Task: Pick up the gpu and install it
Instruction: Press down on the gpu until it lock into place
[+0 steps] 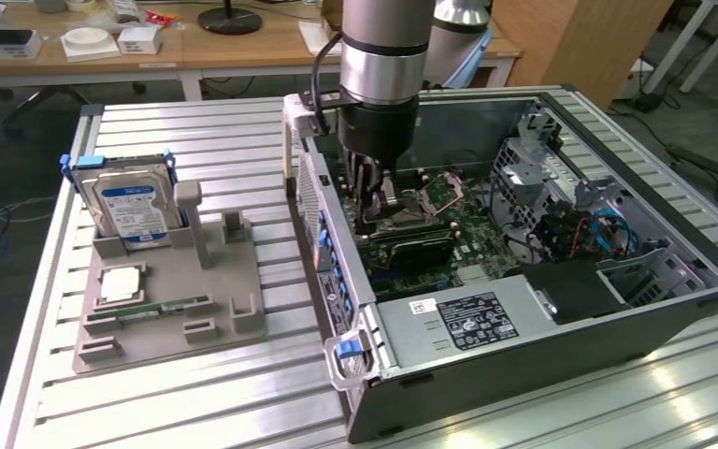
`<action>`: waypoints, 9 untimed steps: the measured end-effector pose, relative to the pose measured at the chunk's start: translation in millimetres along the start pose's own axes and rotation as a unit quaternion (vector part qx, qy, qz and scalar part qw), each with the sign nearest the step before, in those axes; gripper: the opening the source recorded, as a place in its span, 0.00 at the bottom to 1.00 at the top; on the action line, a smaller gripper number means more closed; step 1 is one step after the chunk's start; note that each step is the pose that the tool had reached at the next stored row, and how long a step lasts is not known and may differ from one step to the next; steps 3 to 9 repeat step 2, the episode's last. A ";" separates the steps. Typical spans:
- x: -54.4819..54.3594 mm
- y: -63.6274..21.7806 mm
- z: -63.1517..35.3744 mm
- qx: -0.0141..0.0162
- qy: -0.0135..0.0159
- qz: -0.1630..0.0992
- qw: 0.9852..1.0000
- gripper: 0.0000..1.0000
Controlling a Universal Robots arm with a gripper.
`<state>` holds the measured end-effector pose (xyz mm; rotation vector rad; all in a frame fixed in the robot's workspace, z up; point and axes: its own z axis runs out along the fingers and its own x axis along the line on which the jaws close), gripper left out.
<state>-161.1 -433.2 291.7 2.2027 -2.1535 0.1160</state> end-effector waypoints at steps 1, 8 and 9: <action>0.0 0.0 0.0 0.000 0.000 0.000 1.000 0.10; 0.0 0.0 0.0 0.000 0.000 0.000 1.000 0.10; 0.0 0.0 0.0 0.000 0.000 0.000 1.000 0.10</action>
